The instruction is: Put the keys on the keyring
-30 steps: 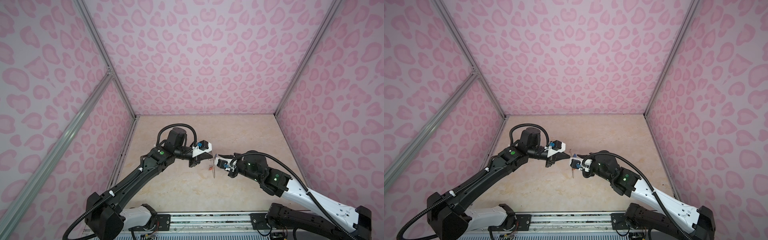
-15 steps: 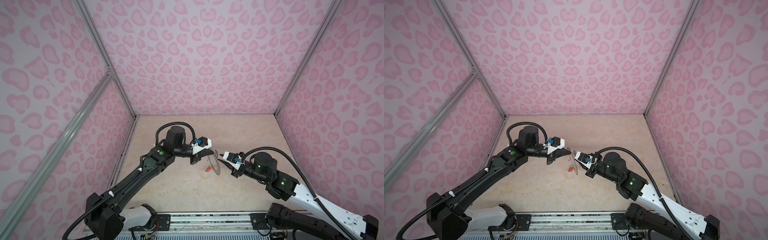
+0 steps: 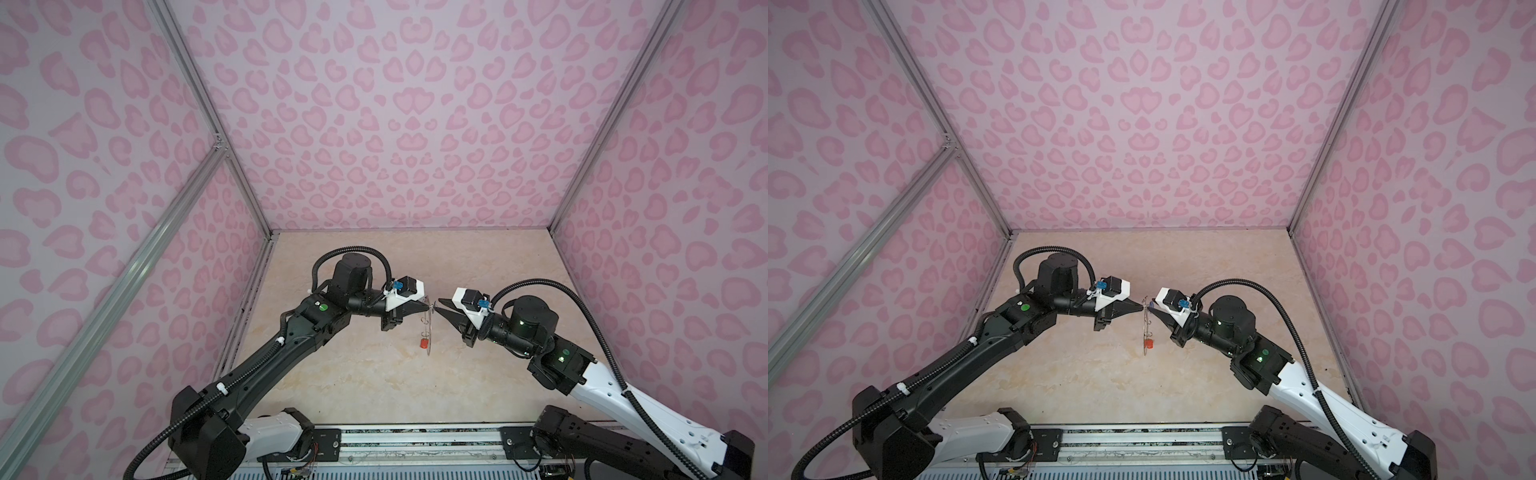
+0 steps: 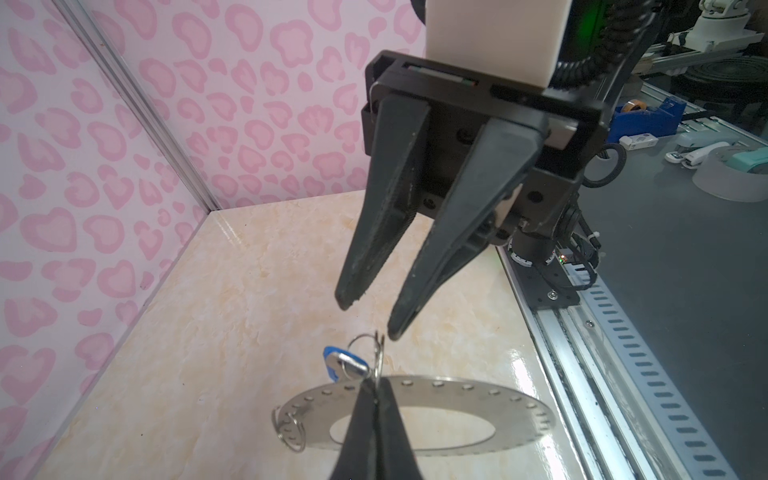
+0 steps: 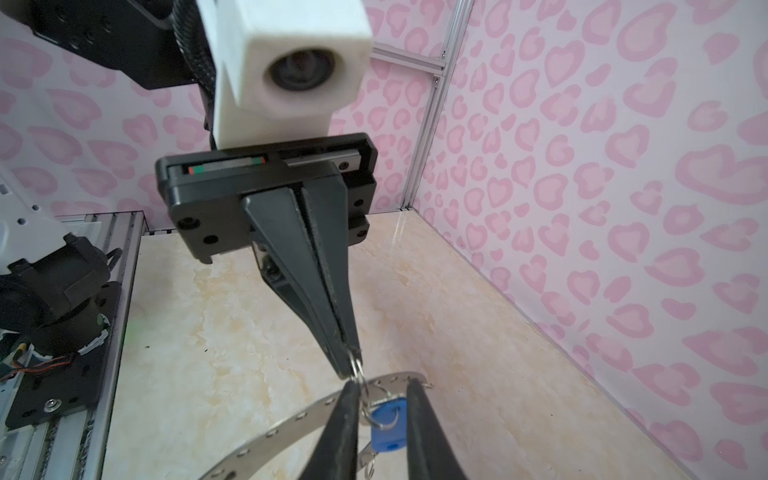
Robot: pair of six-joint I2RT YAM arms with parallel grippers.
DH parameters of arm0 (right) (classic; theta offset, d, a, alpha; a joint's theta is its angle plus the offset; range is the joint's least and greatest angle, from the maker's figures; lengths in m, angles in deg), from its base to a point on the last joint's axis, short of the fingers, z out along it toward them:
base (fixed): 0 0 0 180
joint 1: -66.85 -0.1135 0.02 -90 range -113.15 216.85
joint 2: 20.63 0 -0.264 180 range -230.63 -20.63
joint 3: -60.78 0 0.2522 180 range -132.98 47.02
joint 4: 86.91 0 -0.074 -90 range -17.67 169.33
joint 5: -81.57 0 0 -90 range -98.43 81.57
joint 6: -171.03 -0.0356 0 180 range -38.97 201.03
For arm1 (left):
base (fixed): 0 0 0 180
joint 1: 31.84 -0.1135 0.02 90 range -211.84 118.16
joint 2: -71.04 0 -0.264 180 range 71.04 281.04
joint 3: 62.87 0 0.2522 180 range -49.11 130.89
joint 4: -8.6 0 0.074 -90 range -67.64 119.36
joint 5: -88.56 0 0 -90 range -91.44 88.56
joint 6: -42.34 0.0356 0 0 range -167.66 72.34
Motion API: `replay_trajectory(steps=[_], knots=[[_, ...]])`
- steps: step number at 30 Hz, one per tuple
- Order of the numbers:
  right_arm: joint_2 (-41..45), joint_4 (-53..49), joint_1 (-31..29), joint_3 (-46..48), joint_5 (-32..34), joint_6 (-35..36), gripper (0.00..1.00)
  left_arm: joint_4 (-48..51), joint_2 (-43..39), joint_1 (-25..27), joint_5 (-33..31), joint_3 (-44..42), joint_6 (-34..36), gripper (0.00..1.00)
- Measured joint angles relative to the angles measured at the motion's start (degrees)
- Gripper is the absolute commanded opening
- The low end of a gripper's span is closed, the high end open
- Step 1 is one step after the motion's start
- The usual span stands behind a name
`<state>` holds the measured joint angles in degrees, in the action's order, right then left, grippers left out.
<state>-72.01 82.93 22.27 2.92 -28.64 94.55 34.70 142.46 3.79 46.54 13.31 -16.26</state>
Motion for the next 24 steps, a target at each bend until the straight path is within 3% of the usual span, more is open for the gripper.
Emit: replay_trajectory(steps=[14,24], knots=[[-2.4,-2.6,1.5,-2.0,-2.6,-0.4,0.19,0.2,-0.5,0.1,0.0,0.0,0.6,0.03],[-3.1,-3.3,2.2,-2.2,-5.7,-0.4,0.12,0.7,-0.5,0.1,0.0,0.0,1.3,0.03]])
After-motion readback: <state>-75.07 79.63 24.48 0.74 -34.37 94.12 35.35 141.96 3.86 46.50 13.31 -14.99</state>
